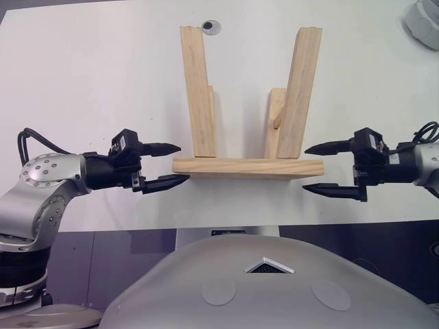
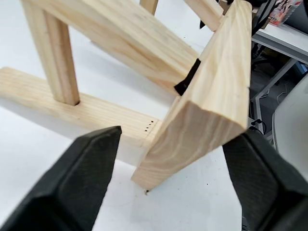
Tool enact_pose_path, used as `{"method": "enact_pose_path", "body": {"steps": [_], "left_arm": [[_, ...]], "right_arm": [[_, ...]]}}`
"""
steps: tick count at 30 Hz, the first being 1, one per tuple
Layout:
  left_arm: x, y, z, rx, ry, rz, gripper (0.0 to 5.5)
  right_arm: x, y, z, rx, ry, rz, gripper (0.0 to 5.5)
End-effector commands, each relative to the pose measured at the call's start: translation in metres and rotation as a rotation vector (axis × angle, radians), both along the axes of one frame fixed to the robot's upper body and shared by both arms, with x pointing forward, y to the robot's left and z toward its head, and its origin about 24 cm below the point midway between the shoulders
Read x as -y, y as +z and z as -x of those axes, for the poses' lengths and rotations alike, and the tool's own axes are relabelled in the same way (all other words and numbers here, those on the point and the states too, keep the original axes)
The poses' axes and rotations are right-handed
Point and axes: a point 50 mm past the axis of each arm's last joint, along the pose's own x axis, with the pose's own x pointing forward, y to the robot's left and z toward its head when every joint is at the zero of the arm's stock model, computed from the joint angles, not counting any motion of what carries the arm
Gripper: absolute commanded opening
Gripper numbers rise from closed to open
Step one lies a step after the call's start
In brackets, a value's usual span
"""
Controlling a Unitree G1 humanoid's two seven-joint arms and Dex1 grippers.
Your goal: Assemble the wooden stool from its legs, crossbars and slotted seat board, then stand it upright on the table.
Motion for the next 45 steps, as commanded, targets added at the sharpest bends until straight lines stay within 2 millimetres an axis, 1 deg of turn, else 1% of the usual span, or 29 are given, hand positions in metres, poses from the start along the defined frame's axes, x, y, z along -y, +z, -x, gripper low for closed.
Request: {"method": "enact_pose_path", "body": {"steps": [1, 7, 8, 9, 10, 12, 16, 18, 22, 24, 27, 28, 30, 31, 32, 34, 36, 38, 39, 40, 42, 43, 45], "left_arm": [[0.003, 0.000, 0.002, -0.001, -0.031, 0.008, 2.90], [0.004, 0.002, -0.001, 0.018, -0.034, 0.021, 2.05], [0.005, 0.002, -0.001, 0.025, -0.035, 0.025, 2.03], [0.007, 0.002, -0.002, 0.033, -0.035, 0.032, 2.03], [0.009, 0.003, -0.003, 0.042, -0.039, 0.039, 2.02], [0.013, 0.005, -0.006, 0.063, -0.045, 0.055, 1.99], [0.015, 0.020, -0.012, 0.113, -0.037, 0.108, 1.90], [0.013, 0.035, -0.018, 0.149, -0.020, 0.161, 1.90], [0.014, 0.080, -0.036, 0.198, -0.021, 0.276, 1.82], [0.019, 0.099, -0.043, 0.150, -0.042, 0.352, 1.81], [0.026, 0.118, -0.055, 0.016, -0.050, 0.463, 1.81], [0.029, 0.128, -0.060, -0.019, -0.053, 0.505, 1.81], [0.031, 0.154, -0.077, -0.095, -0.013, 0.632, 1.81], [0.033, 0.168, -0.088, -0.105, 0.032, 0.709, 1.79], [0.036, 0.178, -0.097, -0.111, 0.065, 0.760, 1.79], [0.042, 0.190, -0.104, -0.098, 0.103, 0.822, 1.77], [0.048, 0.199, -0.108, -0.092, 0.139, 0.901, 1.66], [0.057, 0.201, -0.111, -0.124, 0.197, 0.993, 1.39], [0.063, 0.197, -0.112, -0.162, 0.240, 1.027, 1.33], [0.067, 0.188, -0.113, -0.212, 0.294, 1.047, 1.31], [0.070, 0.161, -0.110, -0.314, 0.424, 1.024, 1.31], [0.071, 0.147, -0.106, -0.355, 0.488, 1.002, 1.31], [0.072, 0.128, -0.098, -0.418, 0.597, 0.966, 1.31]], "right_arm": [[-0.005, 0.001, -0.003, 0.040, 0.007, -0.003, 3.67], [-0.004, 0.004, -0.004, 0.055, 0.009, -0.017, 2.65], [-0.004, 0.004, -0.003, 0.053, 0.015, -0.018, 2.42], [-0.005, 0.004, -0.003, 0.054, 0.022, -0.019, 2.31], [-0.005, 0.005, -0.003, 0.056, 0.030, -0.024, 2.04], [-0.007, 0.008, -0.005, 0.072, 0.047, -0.040, 1.89], [-0.010, 0.027, -0.015, 0.133, 0.053, -0.098, 1.75], [-0.010, 0.043, -0.023, 0.157, 0.054, -0.148, 1.70], [-0.010, 0.089, -0.046, 0.175, 0.091, -0.271, 1.62], [-0.011, 0.108, -0.061, 0.113, 0.107, -0.341, 1.60], [-0.014, 0.130, -0.079, -0.025, 0.115, -0.471, 1.58], [-0.014, 0.138, -0.084, -0.067, 0.115, -0.513, 1.57], [-0.014, 0.158, -0.094, -0.149, 0.119, -0.605, 1.53], [-0.014, 0.170, -0.099, -0.169, 0.116, -0.671, 1.49], [-0.013, 0.179, -0.102, -0.183, 0.115, -0.725, 1.46], [-0.013, 0.188, -0.106, -0.214, 0.112, -0.816, 1.42], [-0.013, 0.187, -0.106, -0.256, 0.113, -0.865, 1.37], [-0.014, 0.182, -0.107, -0.310, 0.101, -0.921, 1.35], [-0.015, 0.179, -0.108, -0.332, 0.083, -0.952, 1.34], [-0.015, 0.176, -0.110, -0.356, 0.054, -0.976, 1.34], [-0.015, 0.166, -0.113, -0.406, -0.040, -0.990, 1.34], [-0.015, 0.156, -0.112, -0.438, -0.103, -0.985, 1.34], [-0.014, 0.133, -0.107, -0.517, -0.178, -0.962, 1.34]]}}
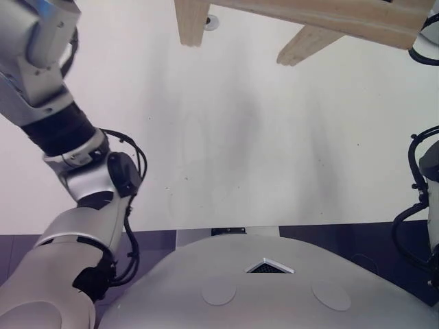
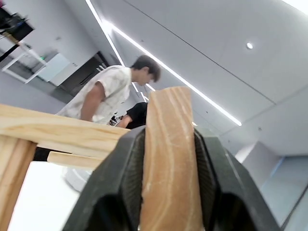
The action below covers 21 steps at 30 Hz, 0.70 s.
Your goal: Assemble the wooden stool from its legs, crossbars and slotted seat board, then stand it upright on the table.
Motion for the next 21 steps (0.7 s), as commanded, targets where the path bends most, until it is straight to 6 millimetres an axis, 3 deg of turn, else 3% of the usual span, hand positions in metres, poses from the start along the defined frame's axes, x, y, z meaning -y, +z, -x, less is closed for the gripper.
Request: {"method": "enact_pose_path", "body": {"steps": [1, 5, 8, 10, 15, 18, 21], "left_arm": [[0.023, -0.042, 0.015, -0.277, 0.067, -0.072, 1.31], [0.034, -0.051, 0.023, -0.491, 0.142, -0.041, 1.31], [0.038, -0.055, 0.025, -0.643, 0.178, -0.015, 1.31], [0.037, -0.062, 0.029, -0.714, 0.195, -0.012, 1.32], [0.029, -0.092, 0.045, -0.836, 0.247, -0.029, 0.66], [0.026, -0.091, 0.048, -0.830, 0.267, -0.034, 0.16], [0.019, -0.086, 0.046, -0.783, 0.295, -0.035, 0.03]], "right_arm": [[-0.024, -0.026, 0.013, -0.098, 0.078, -0.026, 1.34], [-0.039, -0.056, 0.020, -0.158, -0.016, -0.045, 1.38], [-0.080, -0.049, 0.019, -0.196, -0.252, -0.177, 1.44], [-0.102, -0.038, 0.026, -0.322, -0.389, -0.249, 1.49], [-0.108, -0.036, 0.032, -0.533, -0.525, -0.206, 1.36], [-0.106, -0.033, 0.033, -0.623, -0.580, -0.190, 1.36], [-0.100, -0.035, 0.034, -0.686, -0.633, -0.164, 1.36]]}}
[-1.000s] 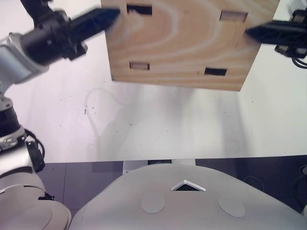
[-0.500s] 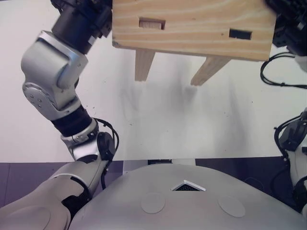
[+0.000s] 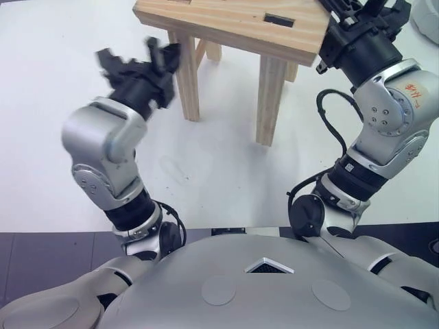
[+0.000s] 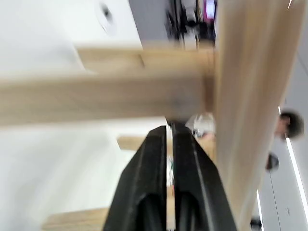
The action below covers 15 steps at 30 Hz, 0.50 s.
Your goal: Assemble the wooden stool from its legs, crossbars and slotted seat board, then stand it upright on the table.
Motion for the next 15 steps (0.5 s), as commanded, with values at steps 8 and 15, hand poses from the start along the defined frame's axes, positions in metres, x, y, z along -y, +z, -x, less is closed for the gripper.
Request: {"method": "enact_pose_path", "body": {"steps": [8, 15], "left_arm": [[-0.016, -0.003, 0.013, 0.130, 0.012, -0.092, 0.03], [-0.031, -0.002, 0.034, 0.400, -0.185, -0.290, 0.19]], "right_arm": [[0.020, -0.026, 0.013, 0.050, 0.012, 0.117, 1.36], [0.032, -0.033, 0.015, 0.144, 0.046, 0.133, 1.77]]}}
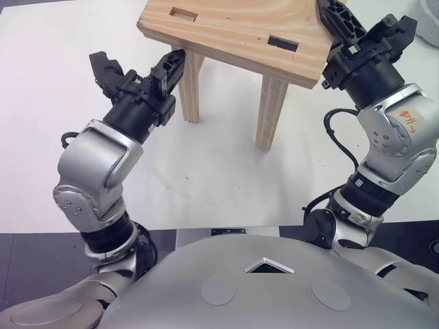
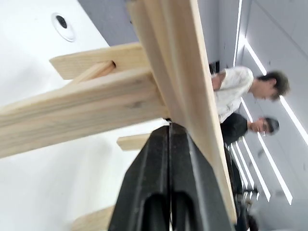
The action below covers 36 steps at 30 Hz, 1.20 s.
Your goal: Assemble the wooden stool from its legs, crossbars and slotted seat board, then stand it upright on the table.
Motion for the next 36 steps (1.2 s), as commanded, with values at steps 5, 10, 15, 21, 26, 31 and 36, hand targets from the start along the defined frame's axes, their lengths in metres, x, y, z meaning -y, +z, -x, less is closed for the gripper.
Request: {"method": "enact_pose_path", "body": {"steps": [5, 10, 15, 21, 26, 31, 36], "left_arm": [[-0.021, 0.006, 0.008, 0.190, -0.169, -0.120, 1.15], [-0.029, 0.013, 0.007, 0.260, -0.199, -0.131, 1.94], [-0.043, 0.048, -0.001, 0.432, -0.177, -0.279, 2.69], [-0.085, 0.048, -0.027, 0.533, 0.134, -0.523, 2.69], [-0.091, 0.013, -0.049, 0.508, 0.209, -0.739, 2.69], [-0.097, -0.036, -0.069, 0.524, 0.369, -1.210, 2.69], [-0.106, -0.044, -0.072, 0.514, 0.535, -1.186, 2.69]], "right_arm": [[-0.001, 0.014, -0.004, 0.019, -0.030, 0.030, 2.88], [0.004, 0.012, -0.004, 0.013, -0.037, 0.061, 3.34], [0.040, -0.012, 0.008, -0.032, -0.041, 0.276, 3.34], [0.072, 0.009, 0.009, 0.179, -0.200, 0.510, 3.34], [0.070, 0.021, 0.001, 0.370, -0.281, 0.734, 3.34], [0.076, -0.023, -0.009, 0.455, -0.425, 1.410, 3.34], [0.079, -0.065, -0.022, 0.495, -0.481, 1.484, 3.34]]}}
